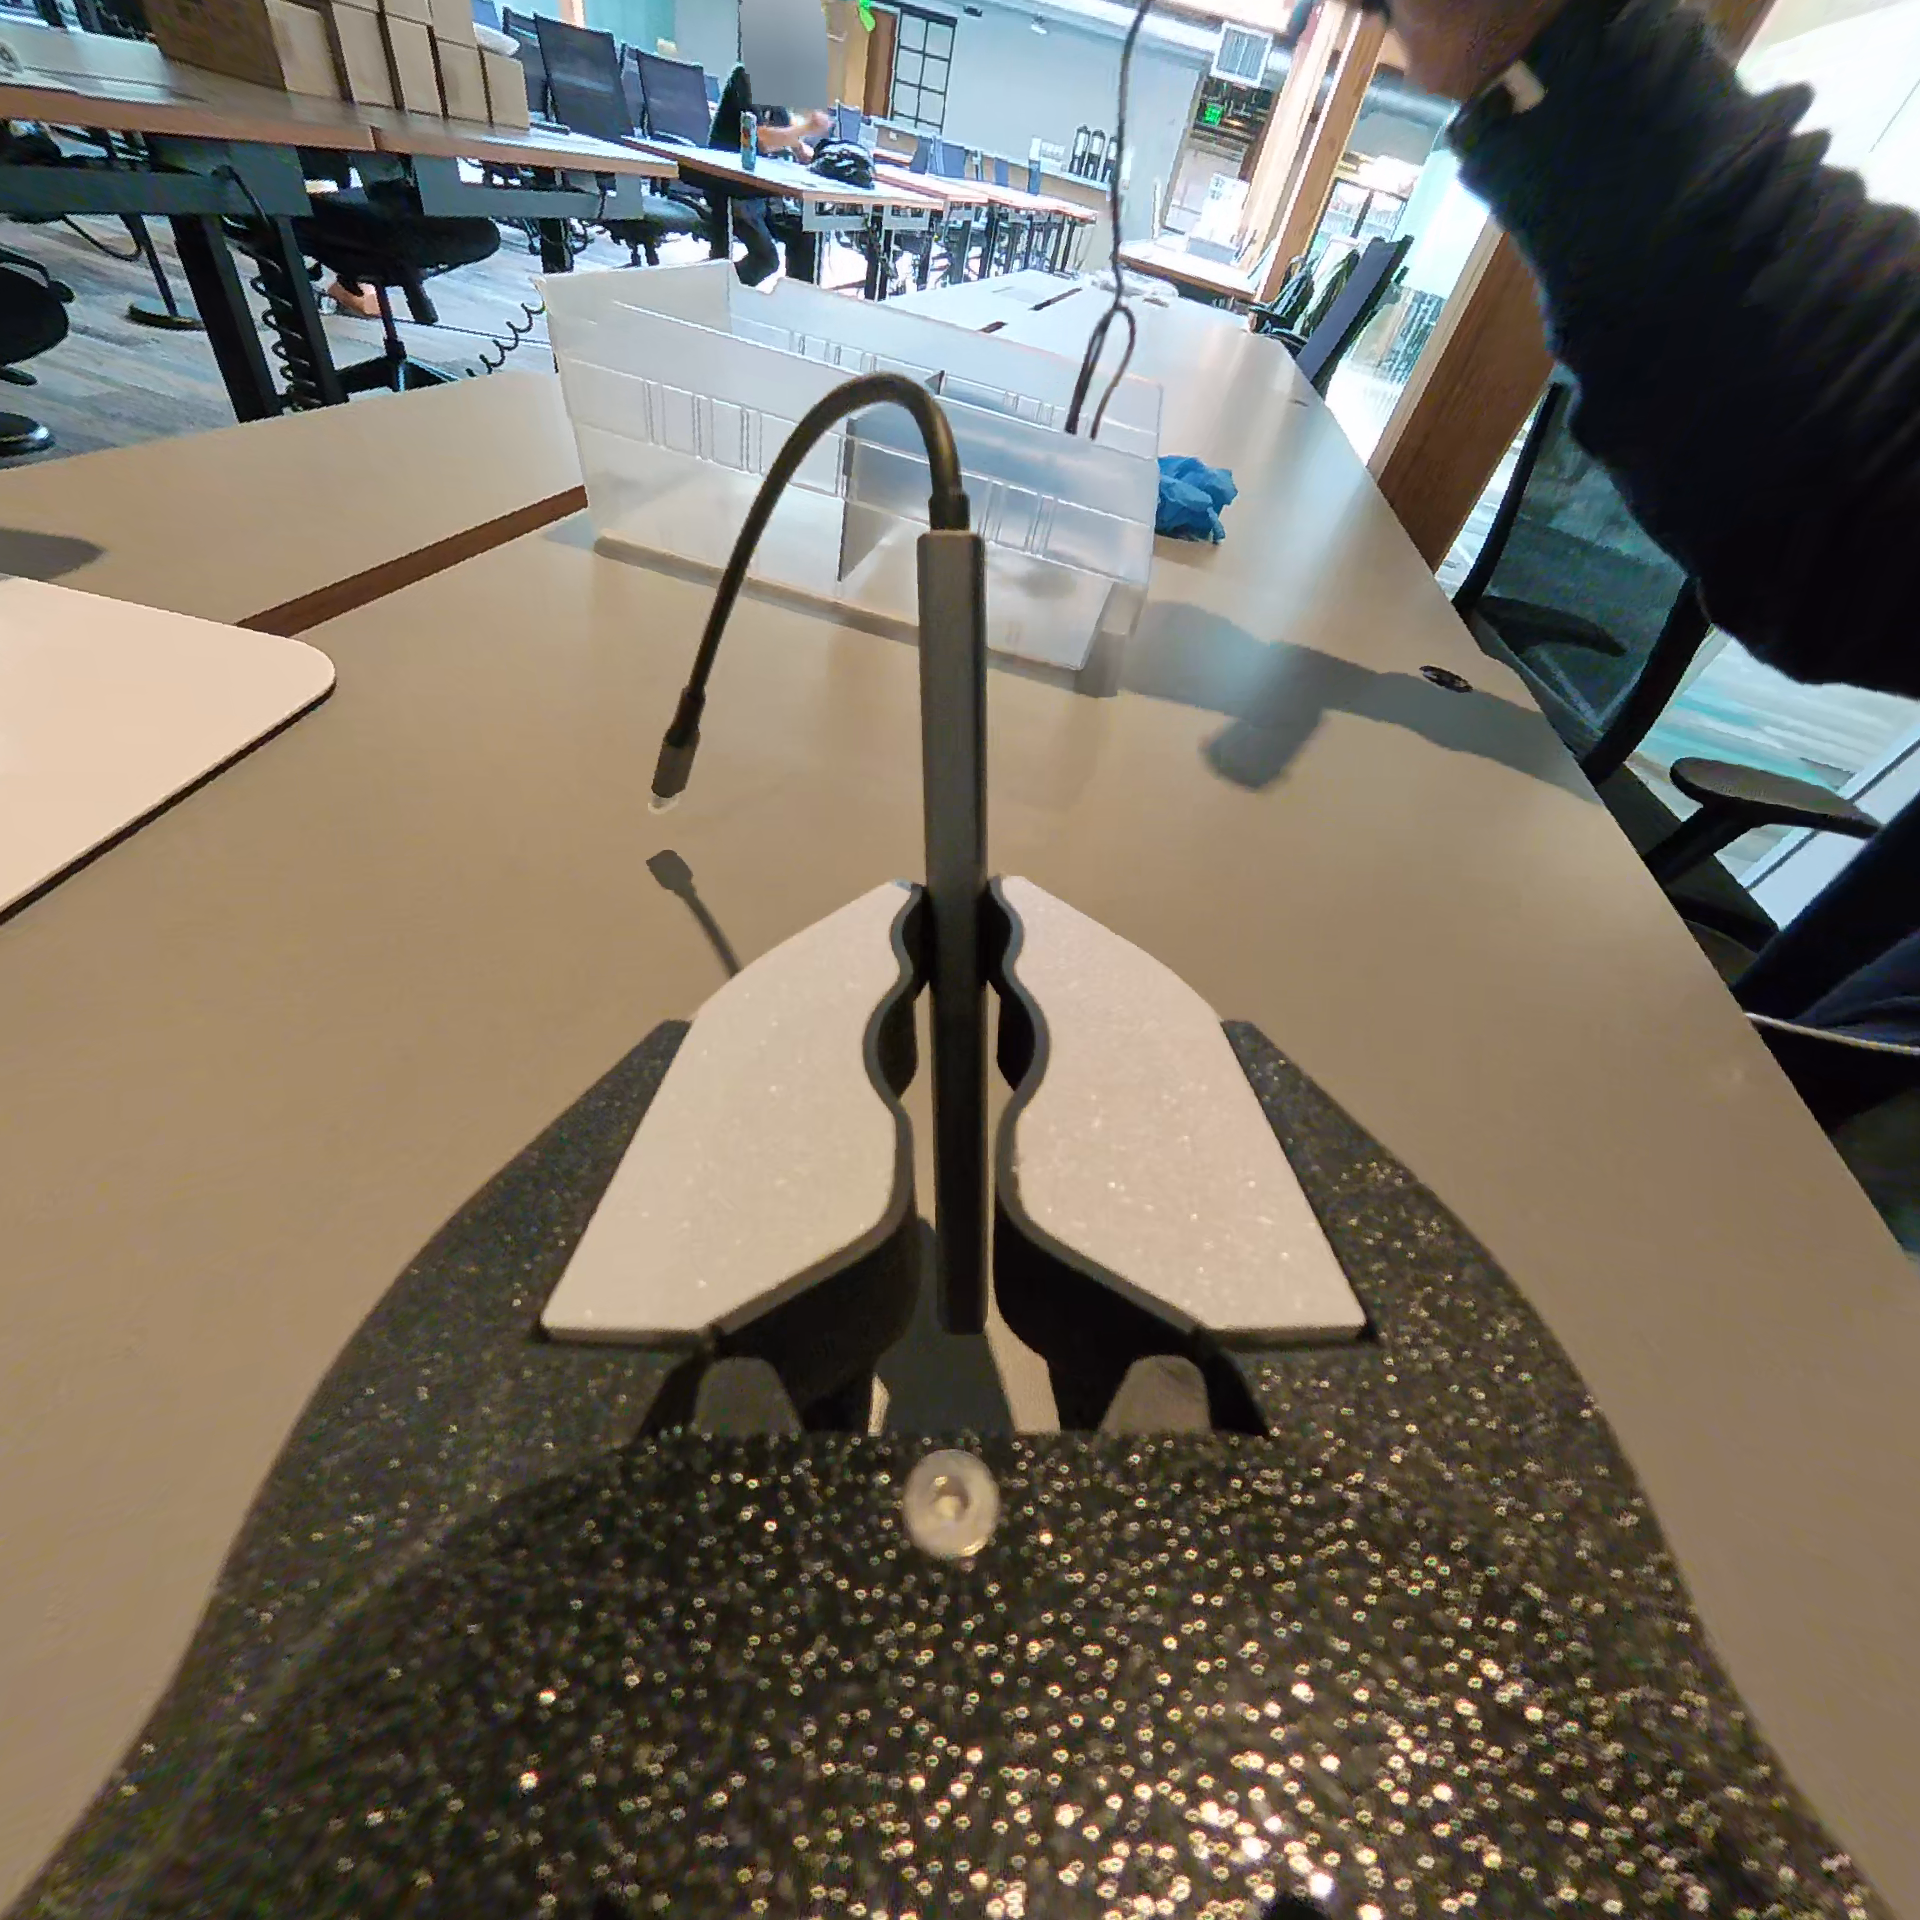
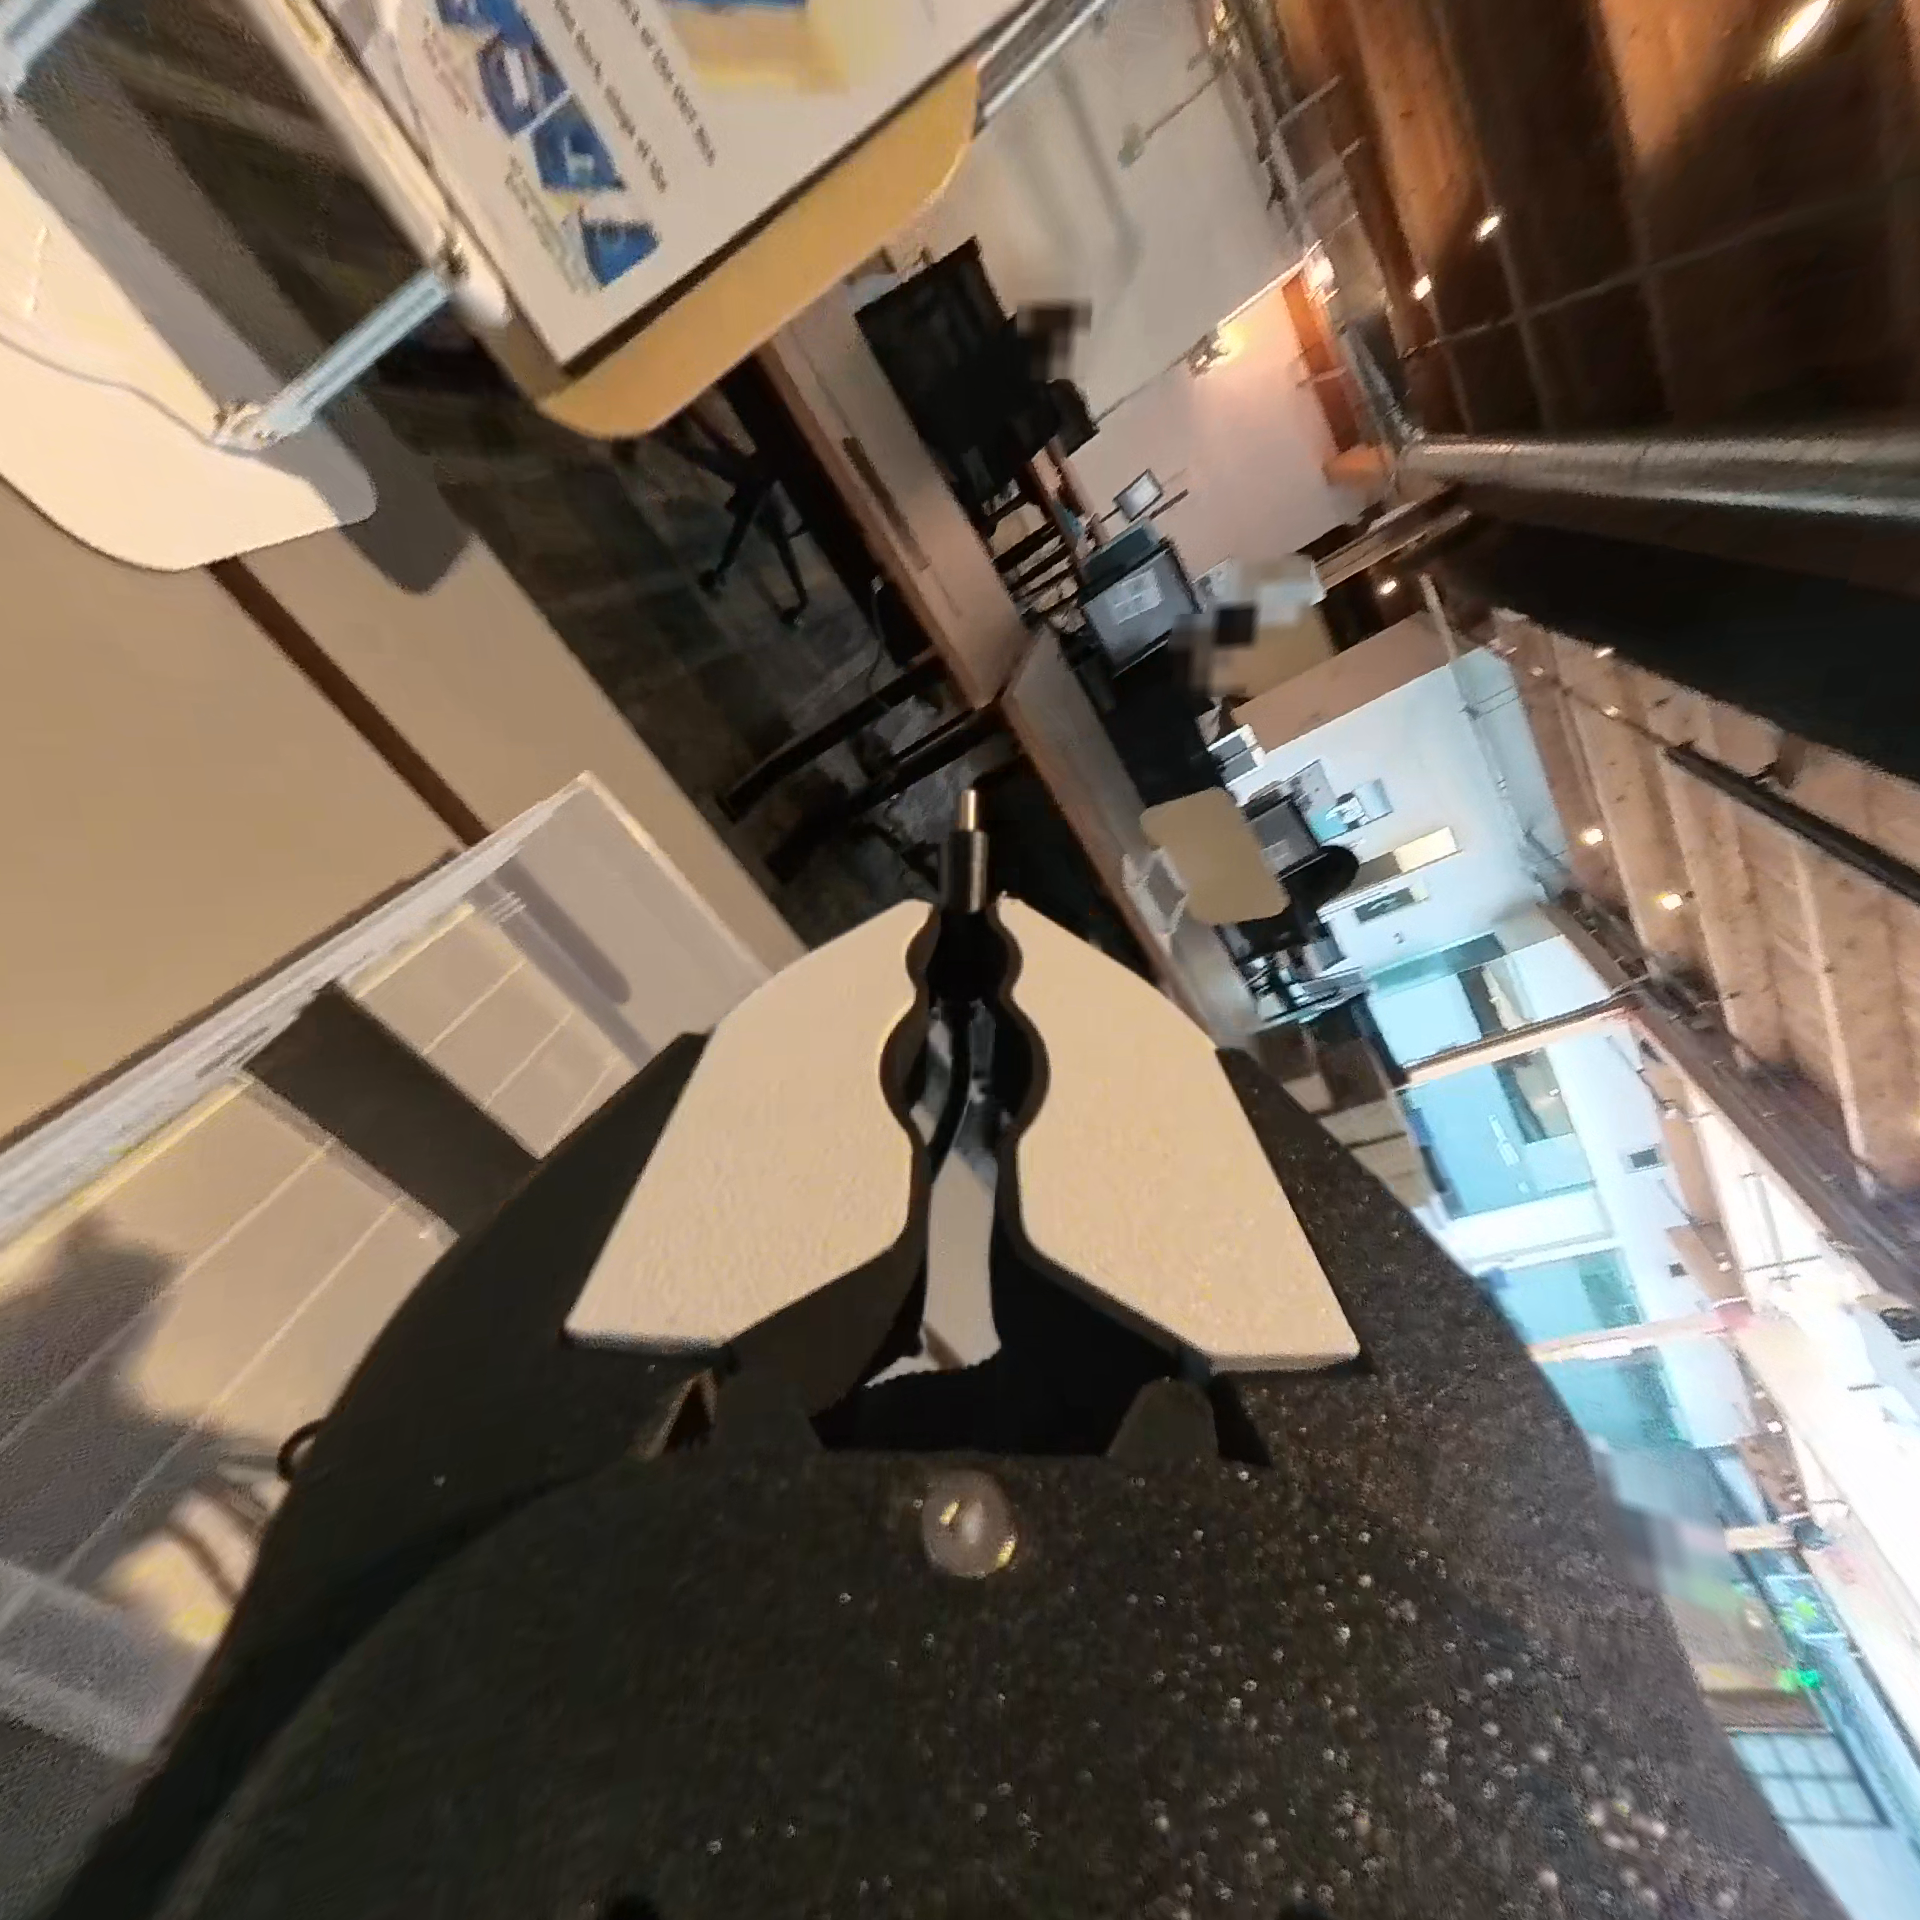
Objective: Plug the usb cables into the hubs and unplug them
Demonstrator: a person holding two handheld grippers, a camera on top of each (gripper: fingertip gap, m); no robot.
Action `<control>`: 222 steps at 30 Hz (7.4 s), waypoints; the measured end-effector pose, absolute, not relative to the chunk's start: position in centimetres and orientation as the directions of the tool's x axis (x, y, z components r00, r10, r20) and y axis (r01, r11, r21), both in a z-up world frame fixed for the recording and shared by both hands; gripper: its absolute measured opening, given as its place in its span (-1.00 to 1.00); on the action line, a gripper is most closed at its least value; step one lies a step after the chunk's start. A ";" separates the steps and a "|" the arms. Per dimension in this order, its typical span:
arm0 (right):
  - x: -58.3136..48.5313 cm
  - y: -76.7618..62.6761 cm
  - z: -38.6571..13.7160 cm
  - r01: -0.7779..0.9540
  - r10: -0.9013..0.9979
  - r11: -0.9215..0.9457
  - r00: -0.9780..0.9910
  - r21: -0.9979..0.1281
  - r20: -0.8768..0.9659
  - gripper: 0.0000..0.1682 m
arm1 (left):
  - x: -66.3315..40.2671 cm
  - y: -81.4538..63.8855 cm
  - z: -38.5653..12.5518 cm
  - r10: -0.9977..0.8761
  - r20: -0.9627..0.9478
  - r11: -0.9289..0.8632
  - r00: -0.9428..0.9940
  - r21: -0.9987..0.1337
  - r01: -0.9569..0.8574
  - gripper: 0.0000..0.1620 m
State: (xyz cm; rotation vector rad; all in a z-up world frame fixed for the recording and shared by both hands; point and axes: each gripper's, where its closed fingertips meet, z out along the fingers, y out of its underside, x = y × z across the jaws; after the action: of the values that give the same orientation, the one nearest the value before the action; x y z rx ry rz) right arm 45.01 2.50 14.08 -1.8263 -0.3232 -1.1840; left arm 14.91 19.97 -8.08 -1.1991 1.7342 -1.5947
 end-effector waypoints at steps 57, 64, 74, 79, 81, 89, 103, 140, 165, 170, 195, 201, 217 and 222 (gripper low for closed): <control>40.4 -6.9 -1.4 0.542 -0.278 -0.138 0.782 -0.829 0.558 -0.75 | 46.8 7.4 -1.4 -0.744 0.033 0.414 -0.668 -0.761 -0.499 -0.88; 41.1 -7.7 -0.8 0.532 -0.325 -0.122 0.776 -0.838 0.540 -0.77 | 52.4 8.4 -5.2 -0.746 -0.013 0.535 -0.666 -0.607 -0.588 -0.88; 41.8 -7.6 -1.5 0.517 -0.330 -0.146 0.778 -0.843 0.535 -0.78 | 52.0 6.9 -10.8 -0.649 0.123 0.669 -0.751 -0.376 -0.641 -0.88; 41.8 -7.7 -1.3 0.527 -0.336 -0.146 0.770 -0.837 0.543 -0.79 | 51.4 7.1 -12.2 -0.643 0.129 0.719 -0.755 -0.237 -0.653 -0.86; 41.7 -7.8 -1.1 0.531 -0.339 -0.145 0.766 -0.835 0.546 -0.79 | 51.1 6.9 -12.6 -0.651 0.144 0.724 -0.745 -0.174 -0.667 -0.85; 42.0 -7.9 -1.2 0.522 -0.343 -0.148 0.769 -0.840 0.539 -0.79 | 51.0 7.4 -12.7 -0.681 0.119 0.720 -0.723 -0.075 -0.690 -0.65; 41.1 -7.6 -1.5 0.549 -0.309 -0.131 0.768 -0.825 0.560 -0.79 | 47.7 7.3 2.6 -0.751 -0.157 0.384 -0.641 -0.894 -0.232 -0.47; 3.1 27.7 2.5 0.630 0.365 0.215 0.657 -0.746 0.660 -1.00 | 6.6 32.7 -2.0 -0.959 -0.254 0.259 0.123 -0.966 0.025 -0.58; 2.6 26.1 -8.6 0.562 0.535 0.036 0.687 -0.826 0.491 -1.00 | -11.7 51.2 -10.9 -0.907 0.141 -0.415 0.396 -0.461 -0.785 -0.82; 1.8 24.9 -10.1 0.672 0.549 0.057 0.597 -0.739 0.585 -1.00 | -11.4 52.7 -14.4 -0.897 0.119 -0.439 0.425 -0.349 -0.828 -0.72; 0.4 24.0 -11.8 0.740 0.580 0.115 0.492 -0.663 0.649 -0.99 | -11.9 55.9 -12.2 -0.861 0.073 -0.457 0.503 -0.543 -0.704 -0.81; 0.5 24.2 -11.4 0.732 0.565 0.117 0.507 -0.671 0.651 -0.99 | -11.4 55.9 -4.4 -0.866 0.126 -0.384 0.484 -0.787 -0.483 -0.81; 0.7 24.1 -10.9 0.739 0.540 0.129 0.507 -0.661 0.672 -0.99 | -7.6 51.8 10.2 -0.814 -0.421 0.308 0.400 -0.897 -0.318 -0.81; 0.8 24.1 -10.8 0.740 0.539 0.131 0.506 -0.660 0.674 -0.99 | -6.4 54.3 3.7 -0.848 -0.417 0.235 0.328 -0.849 -0.473 -0.81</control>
State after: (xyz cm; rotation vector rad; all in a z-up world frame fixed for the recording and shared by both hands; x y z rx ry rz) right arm 0.80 24.05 -10.84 -1.5332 -1.1479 -0.2064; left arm -6.36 54.30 3.65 -1.4049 1.3096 -0.3981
